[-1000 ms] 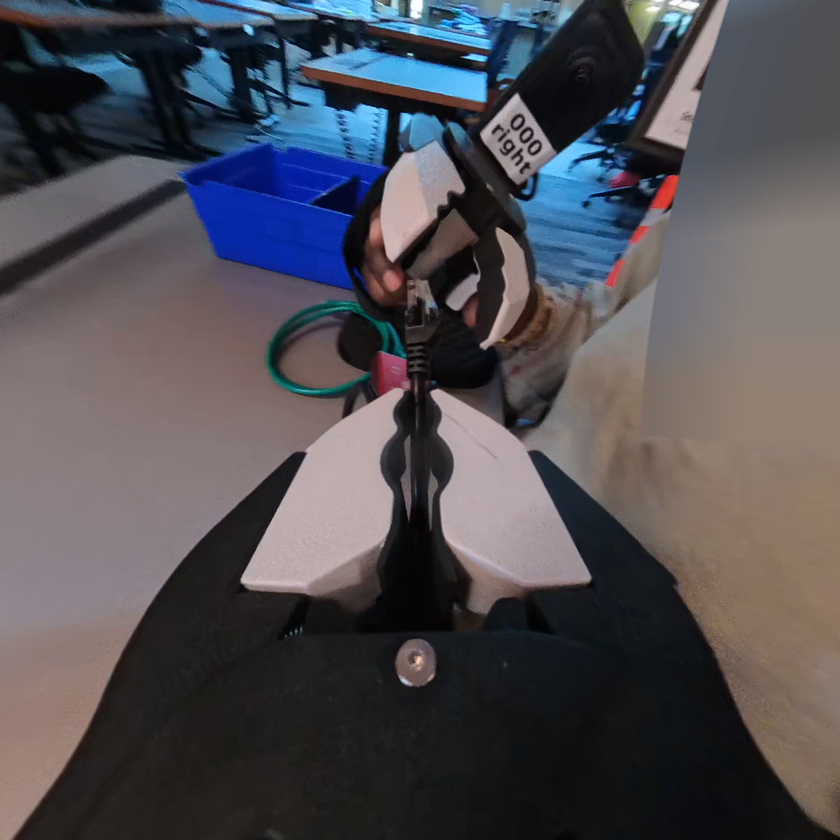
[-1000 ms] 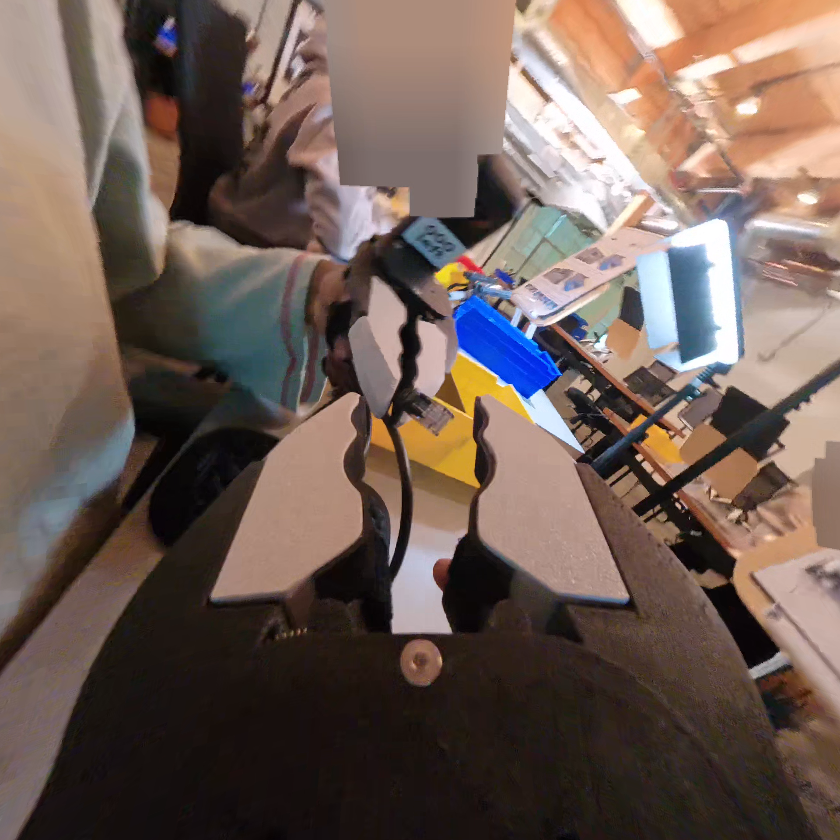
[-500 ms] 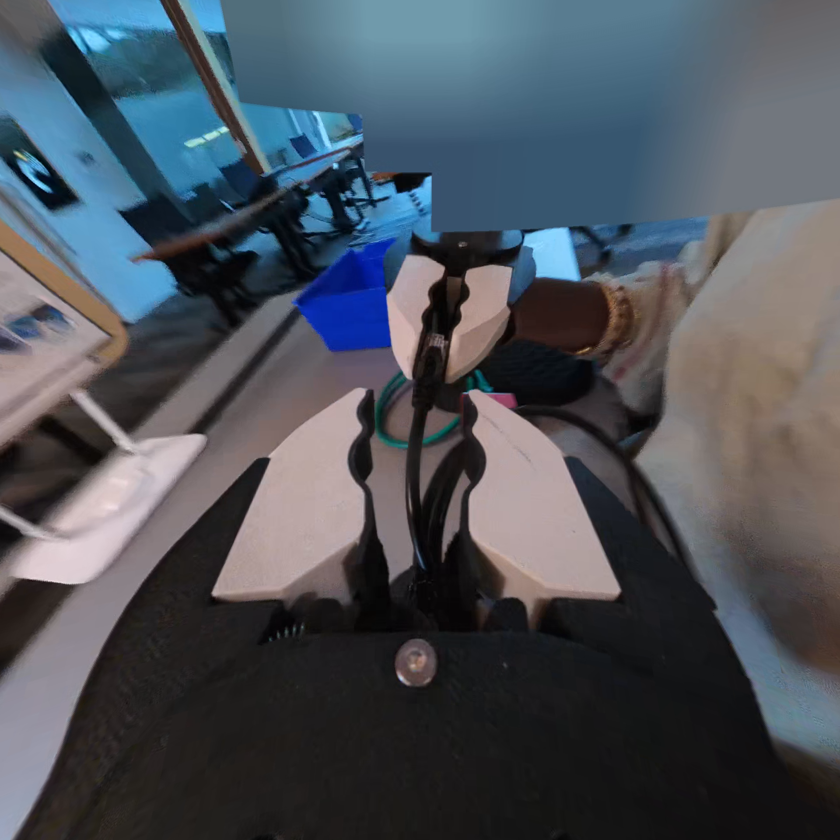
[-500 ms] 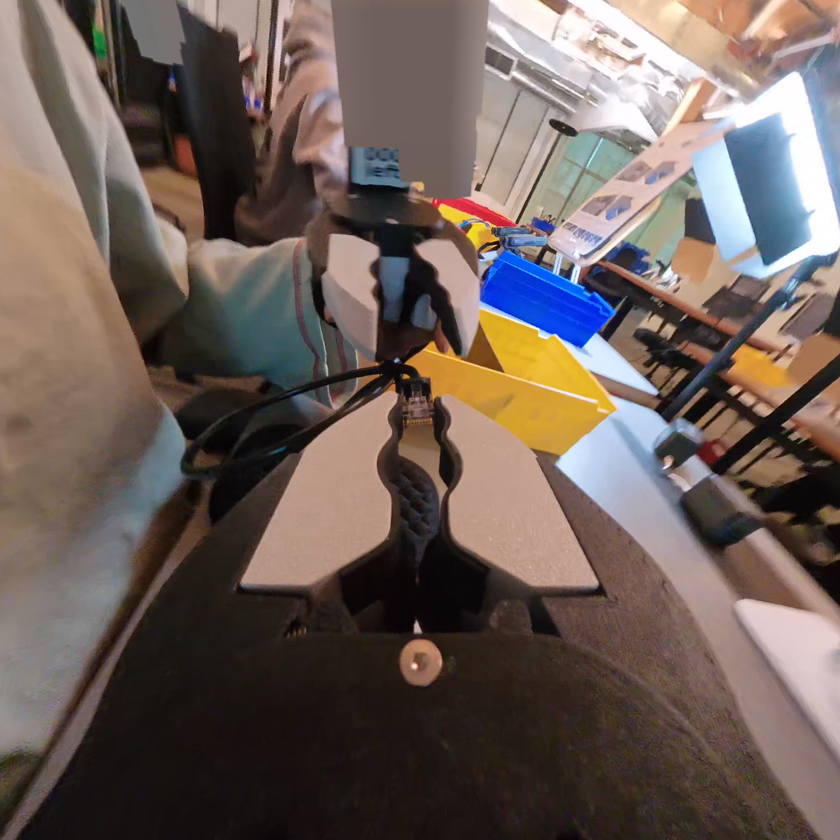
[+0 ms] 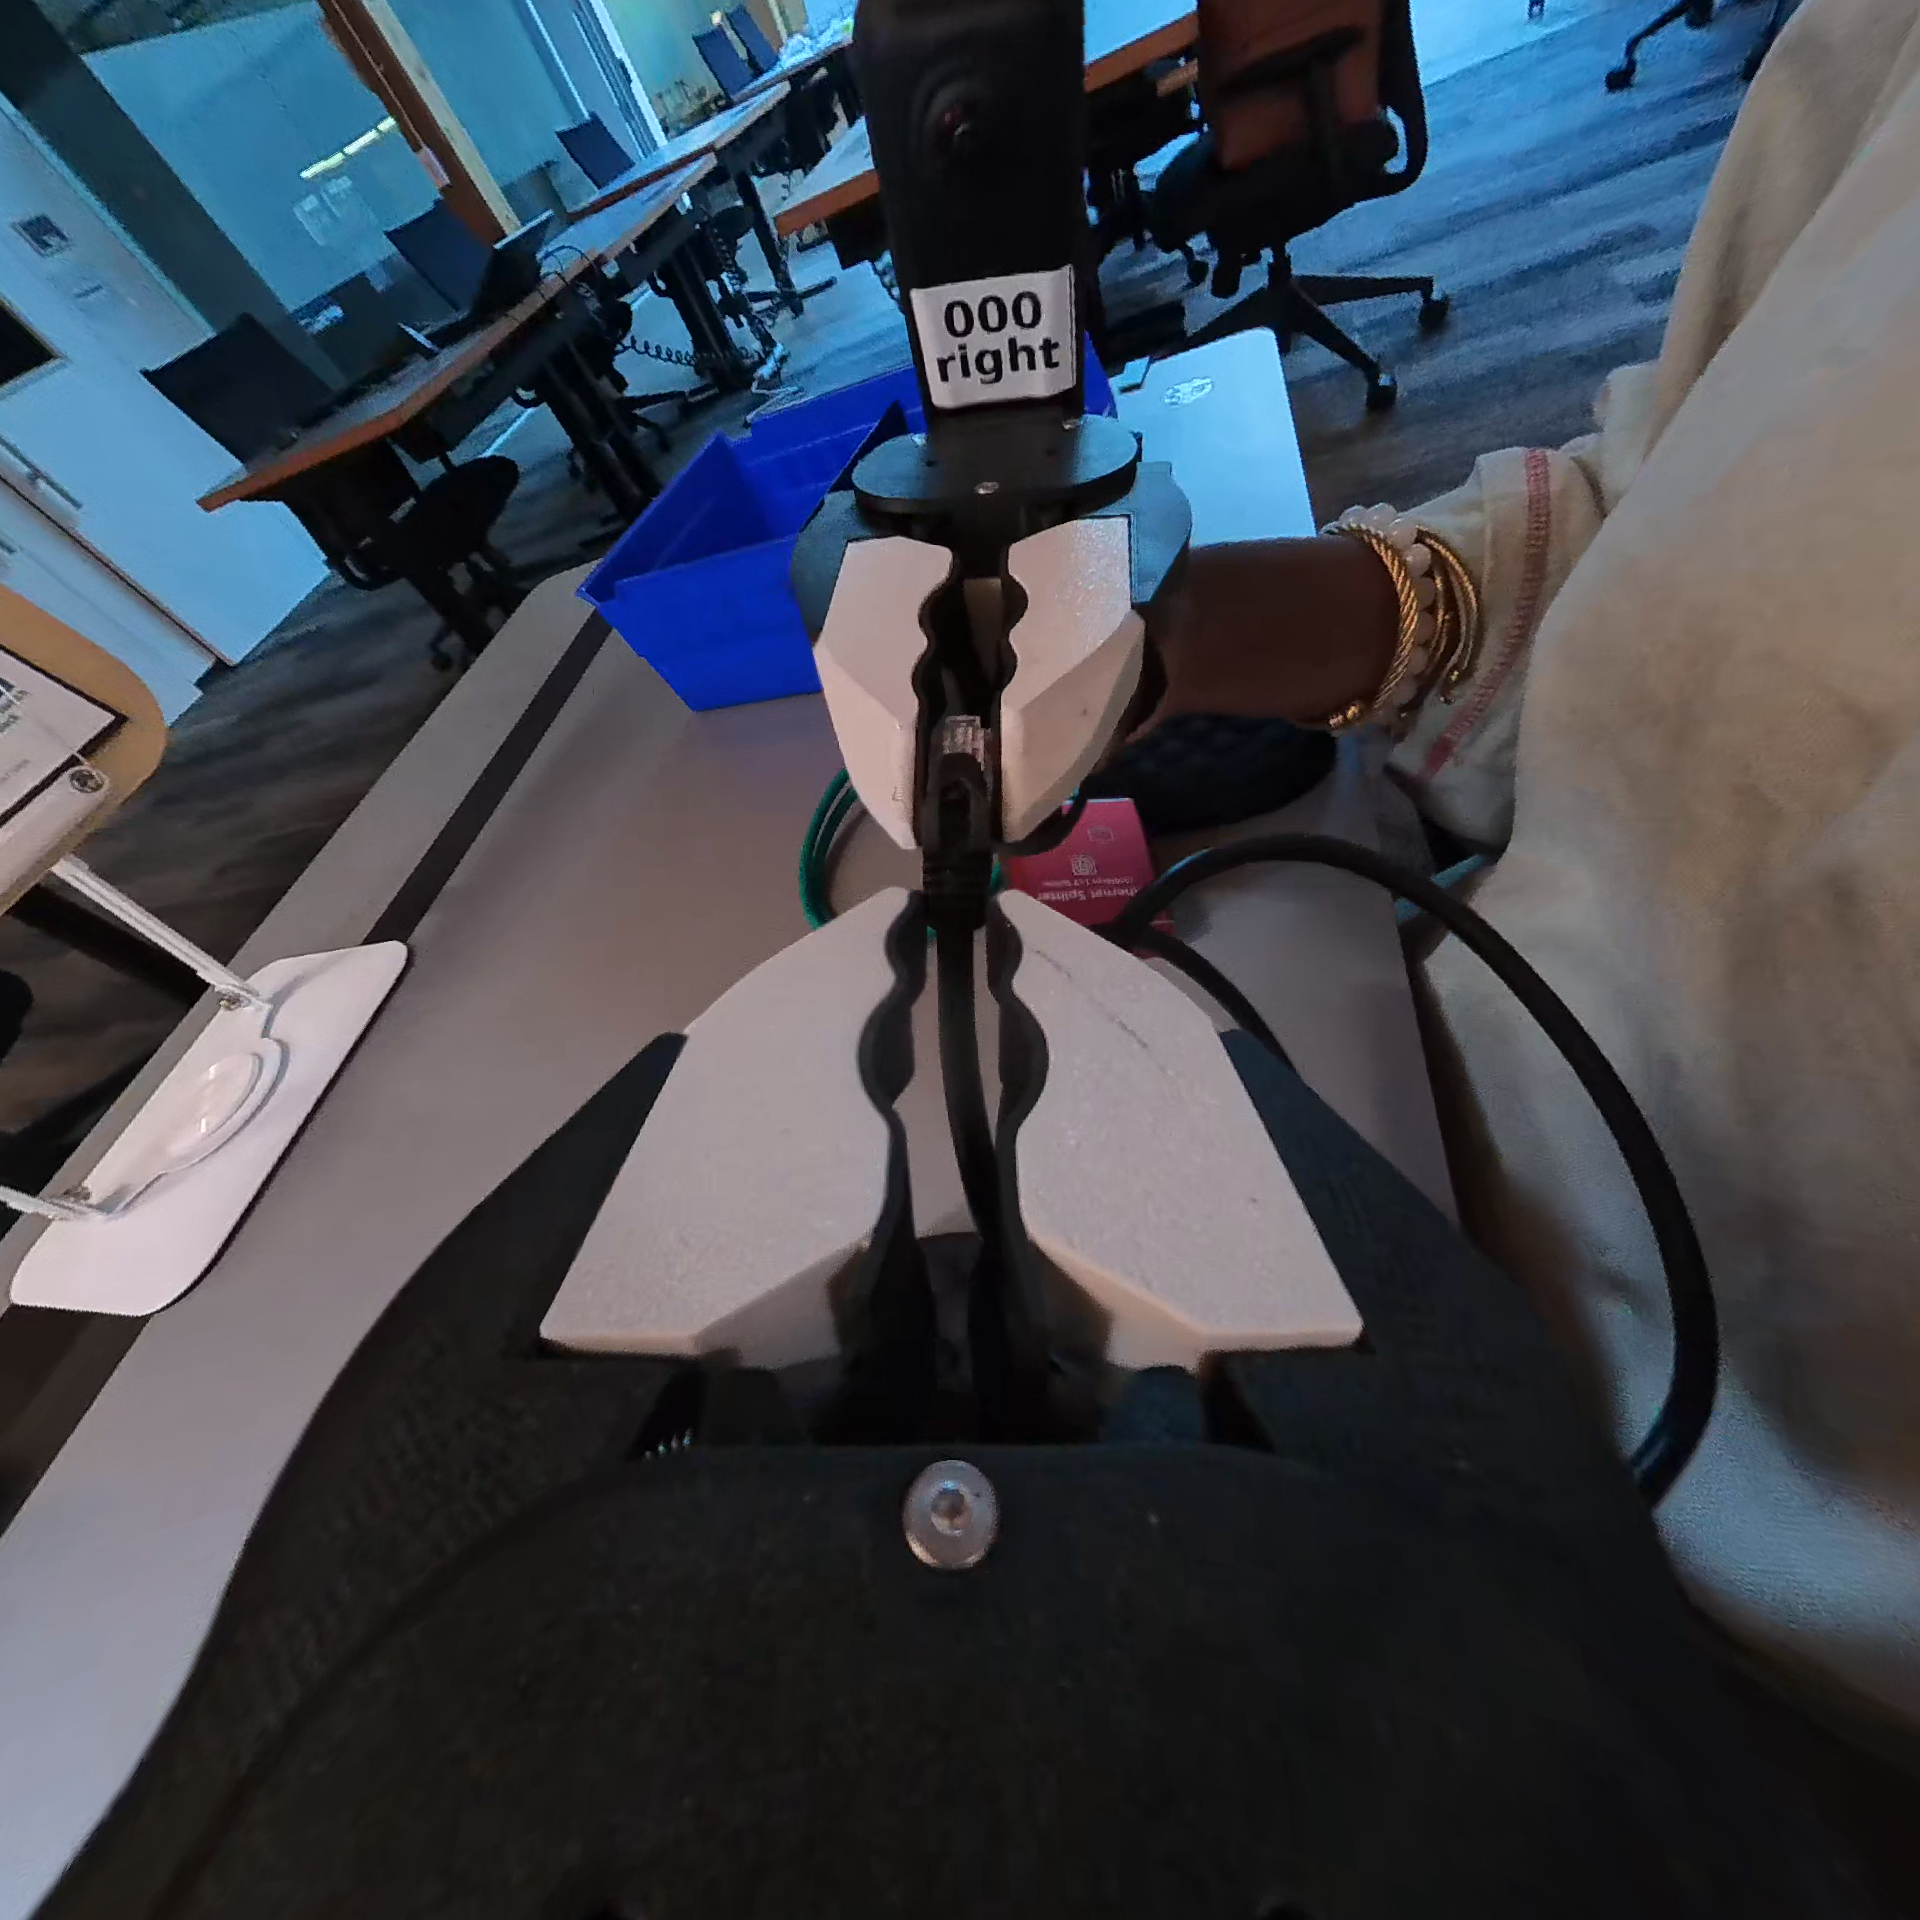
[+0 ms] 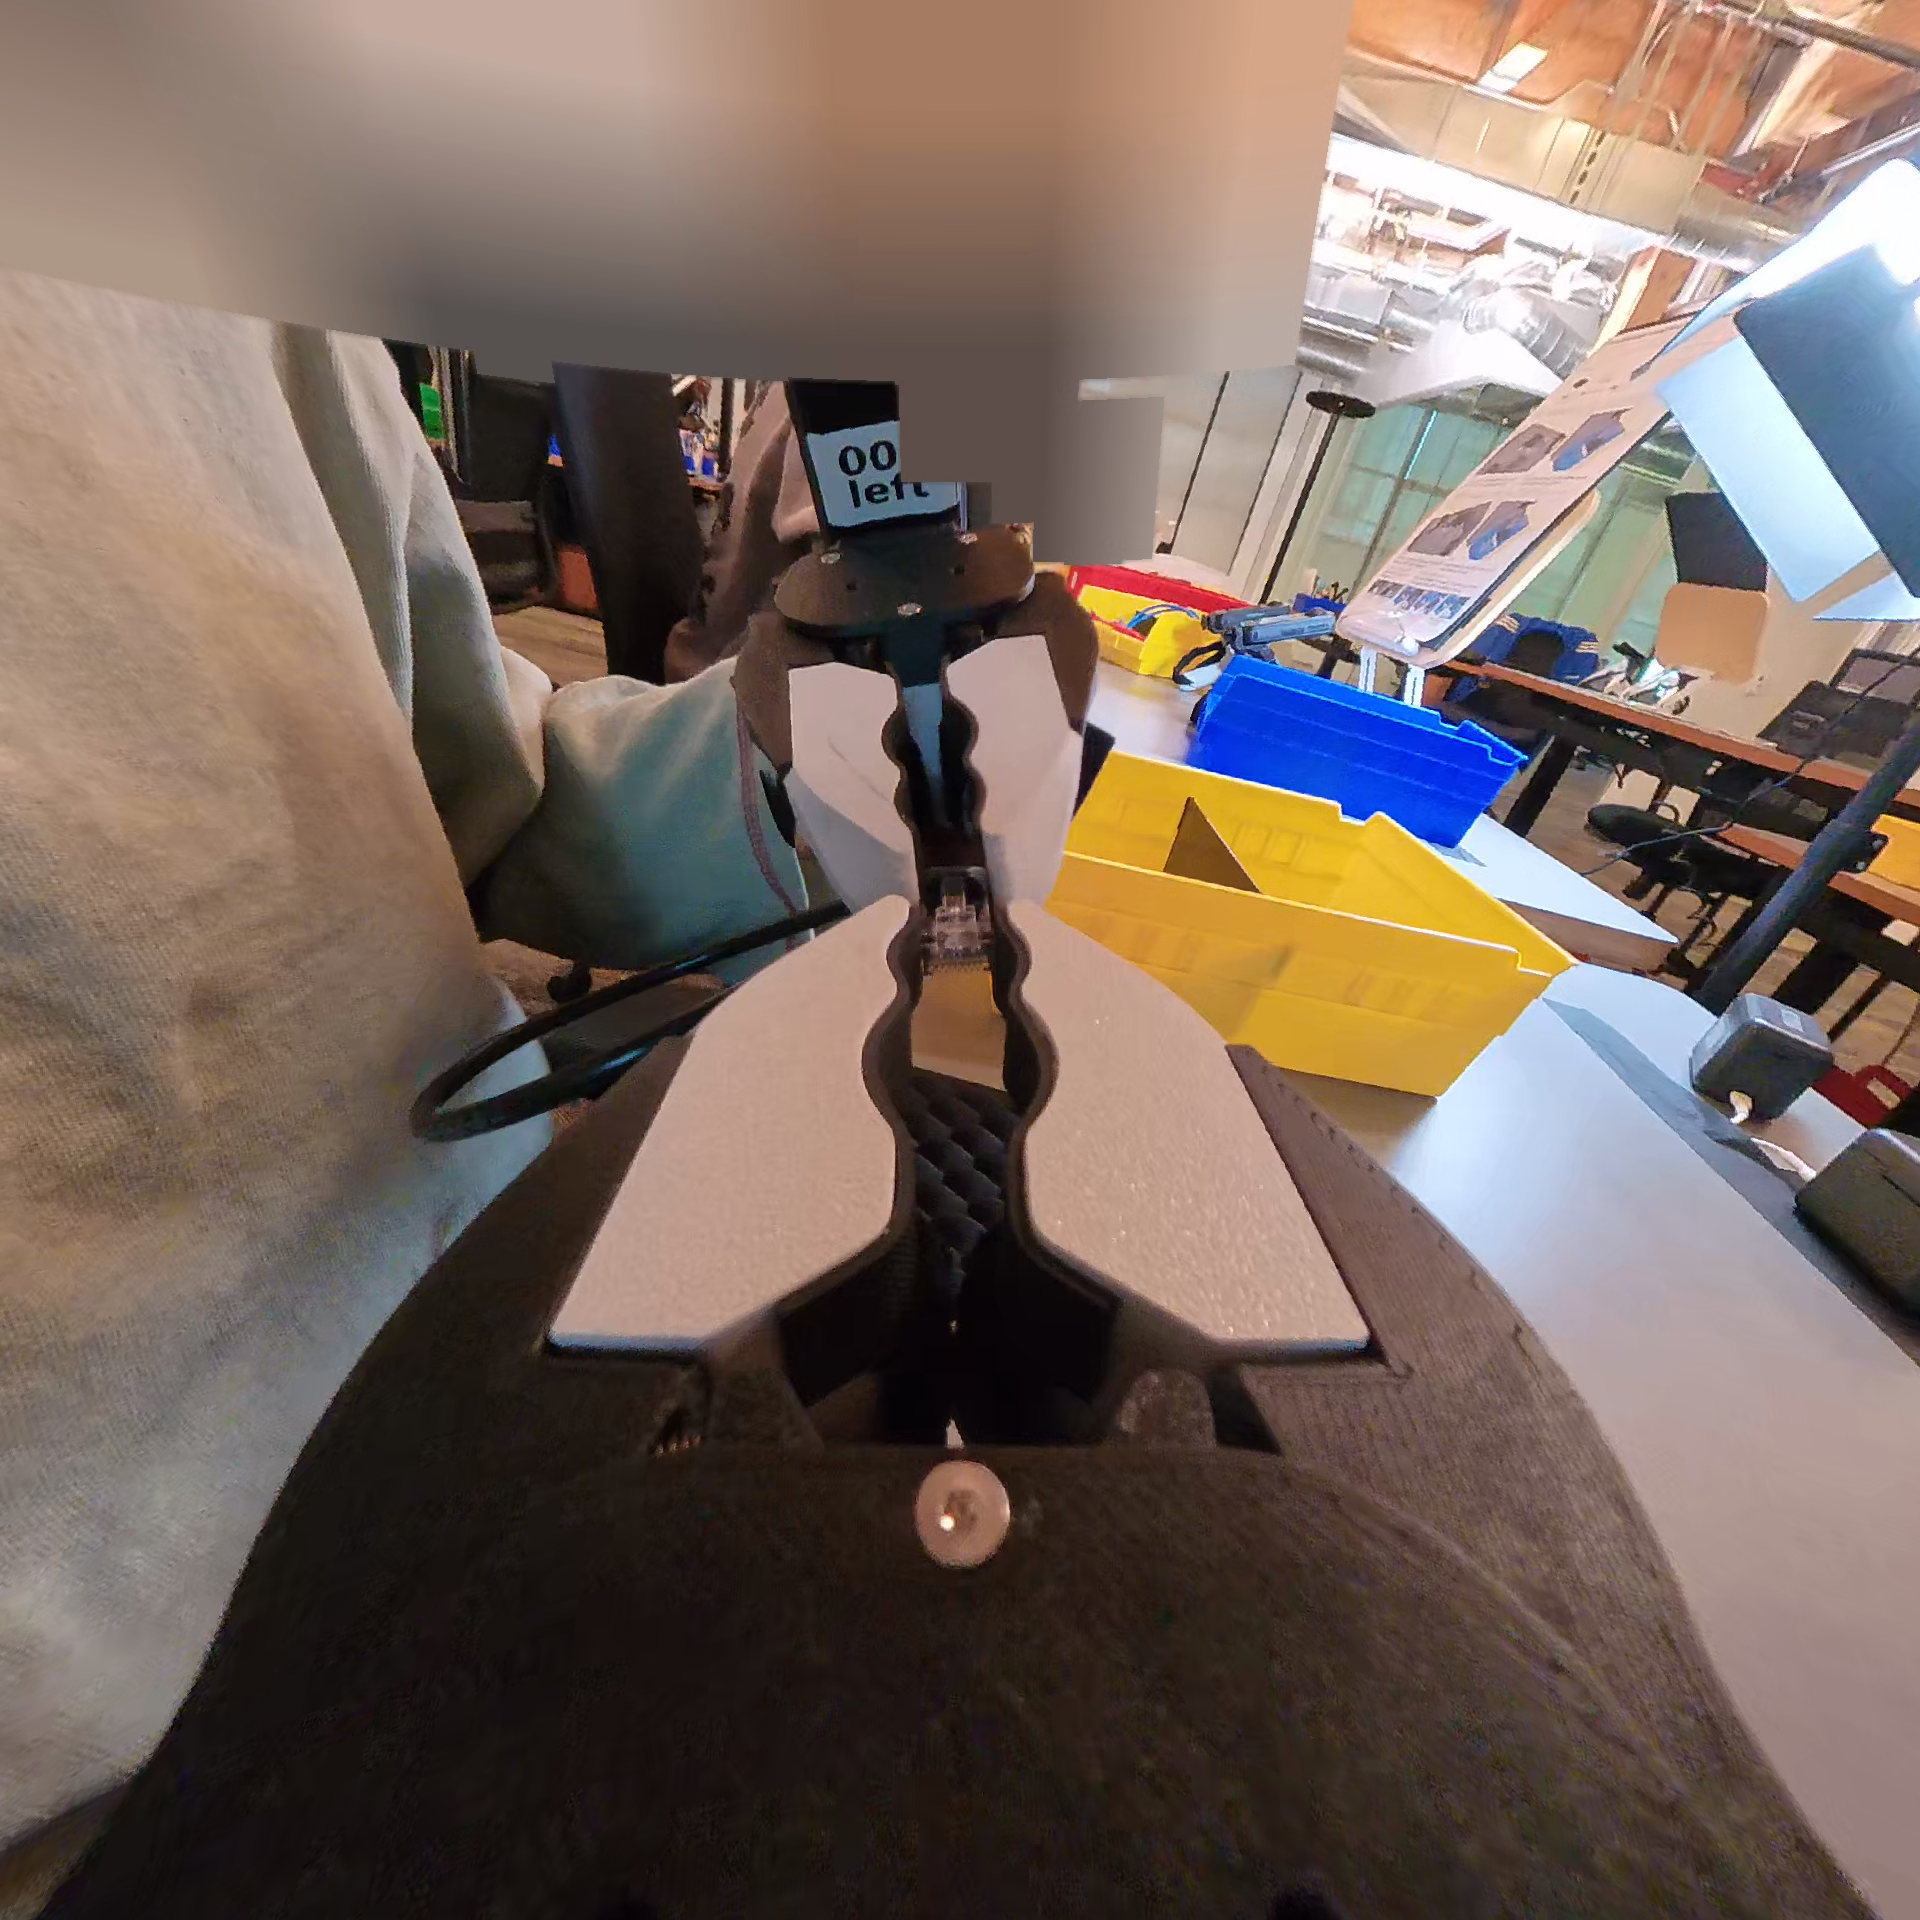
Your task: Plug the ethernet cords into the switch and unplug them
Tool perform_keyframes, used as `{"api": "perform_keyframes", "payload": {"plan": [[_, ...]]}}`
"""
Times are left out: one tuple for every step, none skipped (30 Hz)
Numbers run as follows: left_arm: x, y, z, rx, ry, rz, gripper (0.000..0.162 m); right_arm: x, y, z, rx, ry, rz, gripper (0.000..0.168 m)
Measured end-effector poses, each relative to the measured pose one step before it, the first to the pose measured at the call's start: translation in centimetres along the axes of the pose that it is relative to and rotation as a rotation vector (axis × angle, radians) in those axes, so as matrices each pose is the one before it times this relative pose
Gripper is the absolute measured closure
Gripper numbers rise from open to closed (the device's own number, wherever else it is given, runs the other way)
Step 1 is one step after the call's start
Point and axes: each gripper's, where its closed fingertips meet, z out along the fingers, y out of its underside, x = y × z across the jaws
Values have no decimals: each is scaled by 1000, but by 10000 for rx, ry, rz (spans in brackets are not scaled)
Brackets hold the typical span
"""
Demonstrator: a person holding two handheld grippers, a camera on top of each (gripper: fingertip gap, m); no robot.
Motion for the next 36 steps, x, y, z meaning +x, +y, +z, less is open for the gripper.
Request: {"api": "perform_keyframes", "payload": {"plan": [[61, -50, 0, 99, 3, -32, 152, -28, 11, -69, 63, -22, 44, 156], [60, 17, 13, 34, 2, -3, 152, -64, 27, -19, 38, -30, 22, 156], [20, 63, 21, -5, -21, 25, 152, -23, 50, -1, 12, 2, 2, 156], [12, 96, 28, -42, -19, 16, 152, 0, 105, -13, -15, 1, 19, 156], [19, 99, 43, -54, -20, 20, 152, 2, 100, -14, -10, -1, 33, 156], [30, 158, 35, -129, 18, -49, 152, -1, 131, -20, -9, -7, 34, 156], [218, 354, 73, -348, 185, -278, 152, -77, 261, -11, -129, -55, 45, 156], [314, 352, 112, -443, 257, -348, 152, -207, 456, -64, -345, -144, 39, 156], [206, 315, 159, -365, 124, -86, 152, -241, 437, -233, -441, -143, -37, 155], [-165, 536, 85, -437, -146, 92, 152, -30, 188, -579, -346, 49, -134, 149], [-213, 724, 77, -488, -142, 95, 152, 212, 60, -961, -284, 244, -169, 135], [-110, 628, 104, -342, -53, 48, 152, 280, 193, -1238, -377, 253, -152, 122], [23, 333, 119, -99, 41, -24, 152, 271, 509, -1386, -550, 230, -97, 114], [152, 86, 135, 76, 130, -138, 152, 291, 924, -1379, -747, 244, -79, 106], [137, 48, 136, 92, 134, -187, 152, 184, 1226, -1191, -837, 196, -82, 99], [54, 132, 149, 23, 77, -124, 152, -53, 1353, -838, -845, 55, -58, 92], [-58, 203, 177, -44, -4, -43, 152, -449, 1385, -405, -841, -168, 1, 84], [-151, 237, 186, -74, -65, -36, 152, -670, 1382, 16, -843, -310, 25, 77], [-125, 206, 189, -63, -40, -63, 152, -594, 1363, 346, -886, -242, -19, 73], [-121, 185, 170, -51, -42, -81, 152, -246, 1355, 518, -1014, 3, -147, 77], [-133, 166, 137, -50, -76, -48, 152, 149, 1164, 552, -1039, 335, -331, 86], [-73, 145, 92, -49, -57, 27, 152, 59, 662, 553, -722, 396, -634, 89], [-45, 62, 32, -3, -57, 46, 152, -255, 164, 469, -364, 293, -825, 93], [-71, -5, -5, 42, -53, -5, 152, -421, -130, 407, -127, 105, -601, 97], [-42, -20, -33, 46, -8, -55, 153, -509, 66, 392, -213, -136, -198, 96], [-82, -14, -51, 44, -27, -59, 152, -414, 439, 396, -390, -213, 80, 92], [-109, 23, -34, 34, -50, -25, 153, -297, 599, 440, -425, -198, 117, 87], [-45, 59, 6, 1, -27, 1, 152, -262, 459, 440, -287, -194, 51, 85], [0, 78, 42, -11, -3, 3, 152, -46, -217, 160, 181, -152, 104, 86], [22, 72, 88, -10, 4, -13, 152, 130, -129, 131, 97, -87, 12, 87], [32, 93, 124, -37, 5, -14, 152, 200, 183, 181, -144, -110, -22, 90], [-7, 109, 124, -68, -37, 7, 152, 96, 86, 176, -66, -259, 57, 91], [-39, 107, 139, -68, -71, 1, 152, -46, -5, 211, 13, -416, 155, 94], [-14, 130, 152, -74, -52, -7, 152, -119, -3, 227, 58, -509, 229, 97], [-11, 134, 181, -73, -70, 3, 152, 24, -38, 219, 125, -394, 256, 98], [4, 184, 234, -93, -75, -7, 152, 116, -94, 171, 174, -238, 201, 98]]}}
